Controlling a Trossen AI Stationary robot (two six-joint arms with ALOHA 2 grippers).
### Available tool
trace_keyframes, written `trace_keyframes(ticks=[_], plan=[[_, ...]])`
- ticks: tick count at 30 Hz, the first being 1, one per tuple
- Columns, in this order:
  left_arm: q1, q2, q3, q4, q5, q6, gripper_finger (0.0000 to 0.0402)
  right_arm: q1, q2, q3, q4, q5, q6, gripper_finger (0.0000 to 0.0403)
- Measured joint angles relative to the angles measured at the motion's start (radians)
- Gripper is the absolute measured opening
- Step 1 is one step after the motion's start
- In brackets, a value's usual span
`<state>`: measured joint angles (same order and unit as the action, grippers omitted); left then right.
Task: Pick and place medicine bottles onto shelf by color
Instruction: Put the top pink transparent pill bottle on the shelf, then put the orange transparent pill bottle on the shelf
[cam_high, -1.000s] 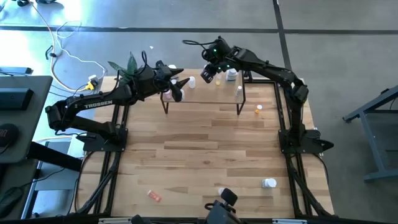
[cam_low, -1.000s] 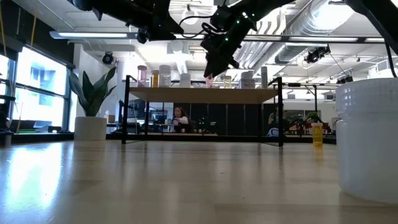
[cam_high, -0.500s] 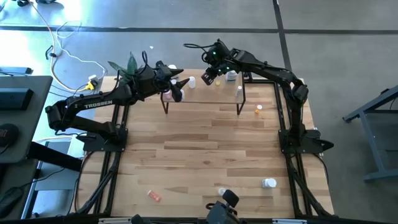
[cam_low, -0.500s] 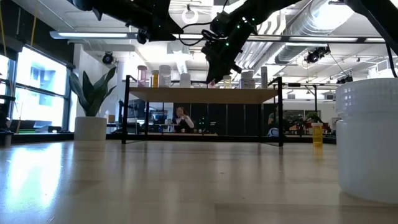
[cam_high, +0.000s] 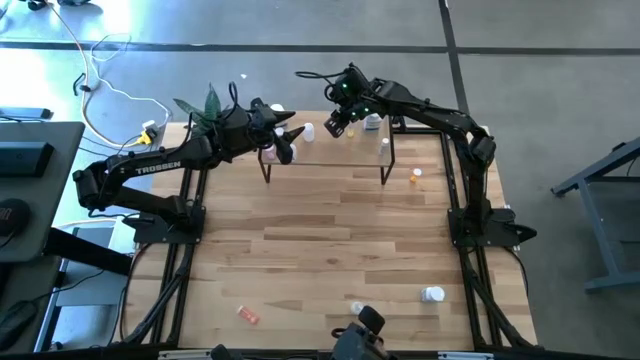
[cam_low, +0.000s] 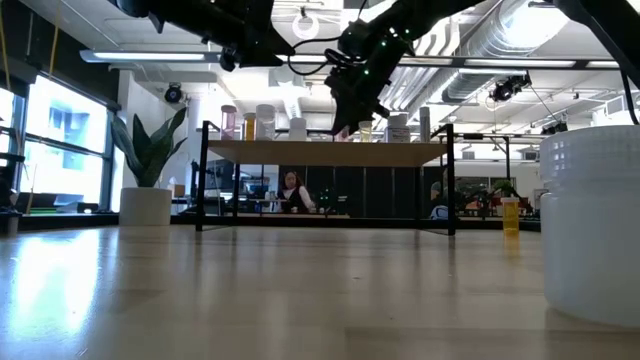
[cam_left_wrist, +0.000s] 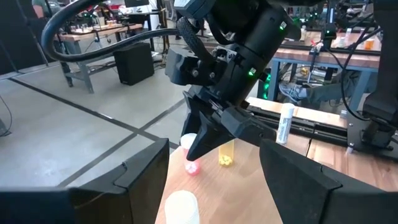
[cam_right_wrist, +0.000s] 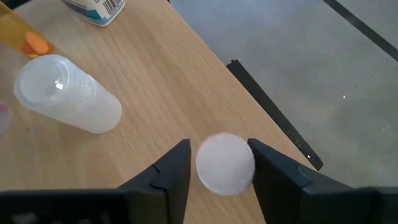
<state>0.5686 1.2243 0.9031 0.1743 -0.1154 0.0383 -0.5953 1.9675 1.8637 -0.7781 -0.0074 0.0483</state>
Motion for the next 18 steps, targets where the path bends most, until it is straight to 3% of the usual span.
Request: trace_keyframes(ticks=[8, 18], plan=[[0.0, 0.0, 0.0, 0.0, 0.0, 0.0, 0.0239, 0.0, -0.006, 0.0, 0.0, 0.0, 0.006, 0.0187], [0.0, -0.052, 0.0, -0.125, -0.002, 0.0, 0.0239, 0.0, -0.069, 0.0, -0.006, 0.007, 0.029, 0.019]])
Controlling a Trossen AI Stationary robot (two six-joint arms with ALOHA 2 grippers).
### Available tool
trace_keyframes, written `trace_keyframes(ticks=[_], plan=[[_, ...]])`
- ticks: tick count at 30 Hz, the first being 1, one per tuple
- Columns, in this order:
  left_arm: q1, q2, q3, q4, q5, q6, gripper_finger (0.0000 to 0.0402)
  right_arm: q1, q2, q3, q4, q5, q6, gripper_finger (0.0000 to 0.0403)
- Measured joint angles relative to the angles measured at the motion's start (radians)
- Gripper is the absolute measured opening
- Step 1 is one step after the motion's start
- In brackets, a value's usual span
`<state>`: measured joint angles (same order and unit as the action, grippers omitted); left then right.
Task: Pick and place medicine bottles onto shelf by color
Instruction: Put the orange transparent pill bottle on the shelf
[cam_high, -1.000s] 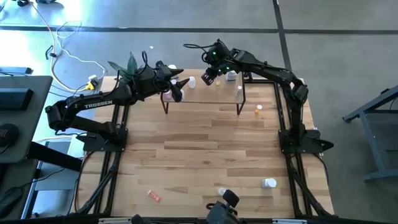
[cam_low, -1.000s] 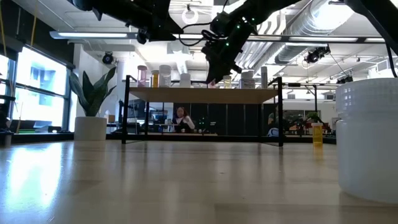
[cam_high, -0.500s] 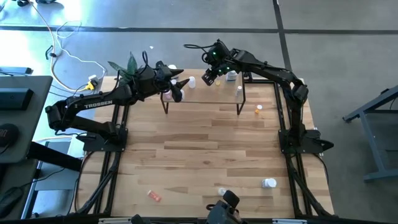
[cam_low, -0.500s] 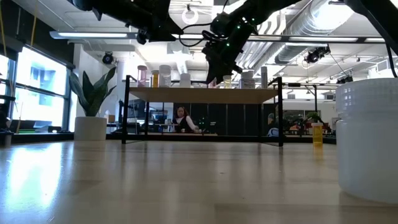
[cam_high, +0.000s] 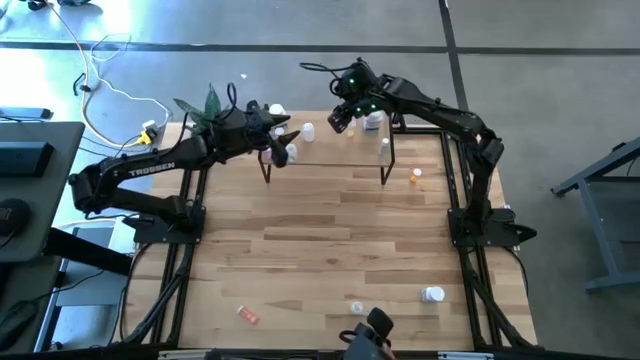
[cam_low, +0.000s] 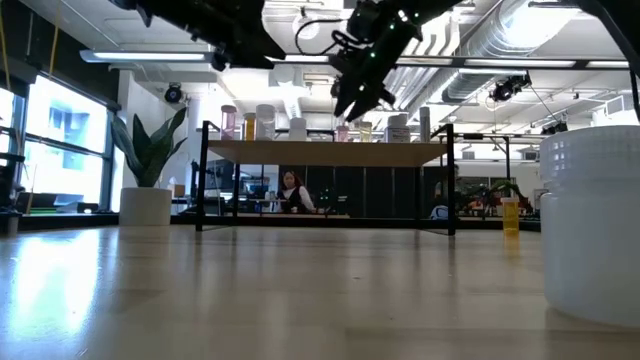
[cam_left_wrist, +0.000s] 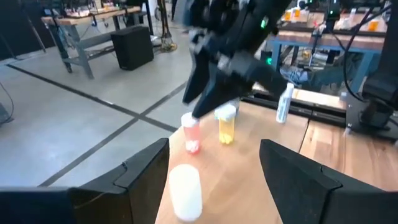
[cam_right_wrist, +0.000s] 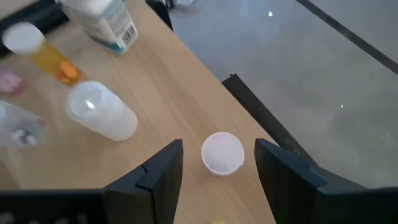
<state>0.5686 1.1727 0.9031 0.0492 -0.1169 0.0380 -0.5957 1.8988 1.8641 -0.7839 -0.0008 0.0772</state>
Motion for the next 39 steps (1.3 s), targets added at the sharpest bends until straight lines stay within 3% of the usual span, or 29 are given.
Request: trace_keyframes(ticks=[13, 25, 39], plan=[[0.0, -0.13, 0.0, -0.256, -0.001, -0.008, 0.0239, 0.037, -0.158, 0.001, -0.112, 0.034, 0.054, 0.019], [0.0, -0.153, 0.0, -0.372, 0.0, 0.005, 0.0239, 0.069, -0.264, 0.001, -0.333, 0.331, 0.058, 0.019], [0.0, -0.153, 0.0, -0.376, -0.001, 0.045, 0.0239, 0.066, -0.355, -0.015, -0.659, 0.603, 0.255, 0.0191]])
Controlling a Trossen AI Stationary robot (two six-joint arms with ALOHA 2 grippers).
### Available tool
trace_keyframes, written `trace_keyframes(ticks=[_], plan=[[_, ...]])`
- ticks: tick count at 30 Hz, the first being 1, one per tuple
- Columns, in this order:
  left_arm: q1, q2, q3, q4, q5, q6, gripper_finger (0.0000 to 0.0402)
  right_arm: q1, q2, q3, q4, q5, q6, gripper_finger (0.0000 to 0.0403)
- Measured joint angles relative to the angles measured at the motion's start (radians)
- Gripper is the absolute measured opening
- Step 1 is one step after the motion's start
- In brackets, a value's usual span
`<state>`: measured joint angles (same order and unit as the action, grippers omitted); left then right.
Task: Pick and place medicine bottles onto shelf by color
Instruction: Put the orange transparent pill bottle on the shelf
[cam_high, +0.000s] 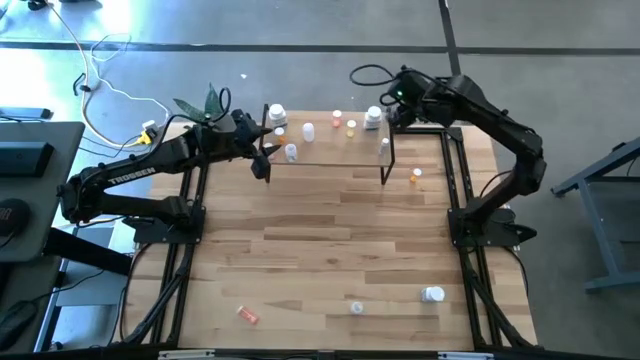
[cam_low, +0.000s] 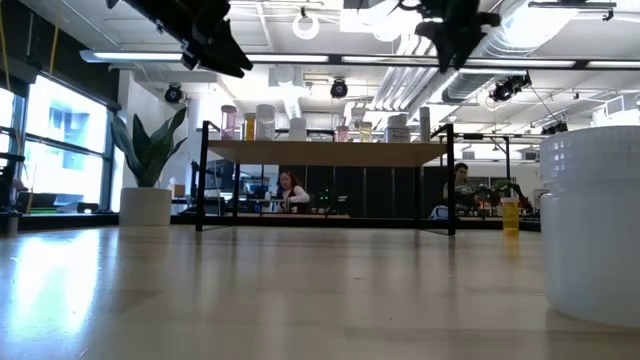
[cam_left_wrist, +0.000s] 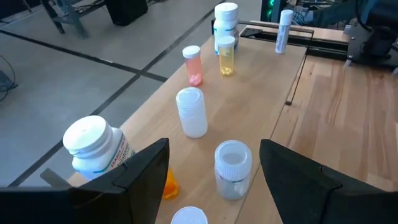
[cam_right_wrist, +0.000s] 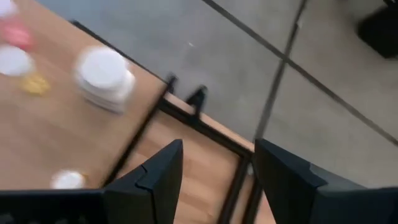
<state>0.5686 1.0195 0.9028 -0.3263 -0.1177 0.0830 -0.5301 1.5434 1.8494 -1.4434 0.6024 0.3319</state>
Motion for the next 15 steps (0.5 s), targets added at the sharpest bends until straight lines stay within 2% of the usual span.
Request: trace_keyframes(ticks=[8, 15], plan=[[0.0, 0.0, 0.0, 0.001, -0.002, 0.0, 0.0239, 0.0, -0.185, -0.271, 0.038, 0.014, 0.171, 0.0191], [0.0, 0.0, 0.0, 0.001, -0.002, 0.0, 0.0239, 0.0, -0.383, -0.528, 0.181, -0.063, 0.373, 0.0191]])
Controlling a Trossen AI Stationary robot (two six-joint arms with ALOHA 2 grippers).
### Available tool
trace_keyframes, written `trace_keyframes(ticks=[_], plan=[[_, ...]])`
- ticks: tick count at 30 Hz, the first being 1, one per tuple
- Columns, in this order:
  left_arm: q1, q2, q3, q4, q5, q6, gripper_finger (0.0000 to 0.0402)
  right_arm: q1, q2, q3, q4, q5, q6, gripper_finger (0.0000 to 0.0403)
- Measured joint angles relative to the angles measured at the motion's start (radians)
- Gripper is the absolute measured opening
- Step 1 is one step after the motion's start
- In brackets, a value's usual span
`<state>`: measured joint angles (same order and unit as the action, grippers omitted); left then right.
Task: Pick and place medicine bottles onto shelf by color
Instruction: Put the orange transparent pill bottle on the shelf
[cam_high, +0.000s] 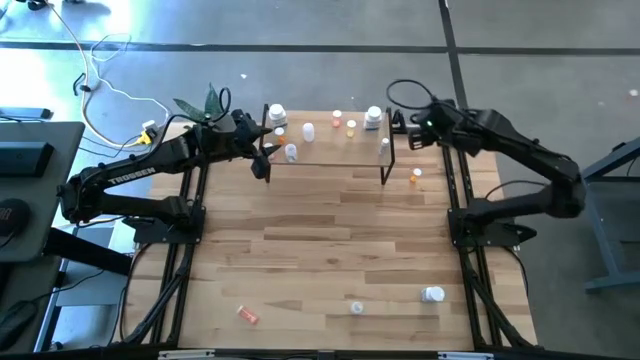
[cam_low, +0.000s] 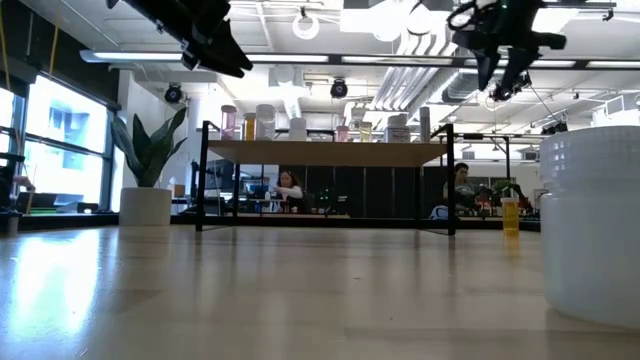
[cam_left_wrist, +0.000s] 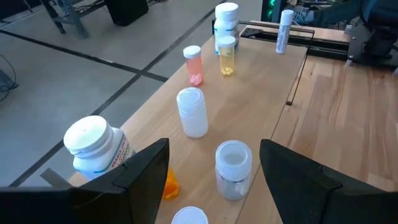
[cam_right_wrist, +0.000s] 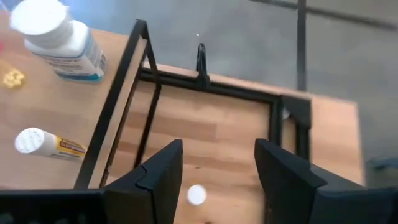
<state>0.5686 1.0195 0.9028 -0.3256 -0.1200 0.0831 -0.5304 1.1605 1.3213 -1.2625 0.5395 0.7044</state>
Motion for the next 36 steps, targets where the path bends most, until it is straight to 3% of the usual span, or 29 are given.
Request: trace_keyframes(ticks=[7, 14, 36], plan=[[0.0, 0.0, 0.0, 0.0, 0.0, 0.0, 0.0239, 0.0, -0.123, -0.197, 0.083, -0.054, 0.205, 0.0191], [0.0, 0.0, 0.0, 0.0, 0.0, 0.0, 0.0239, 0.0, -0.143, -0.333, 0.12, -0.118, 0.312, 0.0191], [0.0, 0.0, 0.0, 0.001, 0.004, -0.001, 0.0239, -0.066, -0.127, -0.614, 0.429, -0.222, 0.345, 0.024]])
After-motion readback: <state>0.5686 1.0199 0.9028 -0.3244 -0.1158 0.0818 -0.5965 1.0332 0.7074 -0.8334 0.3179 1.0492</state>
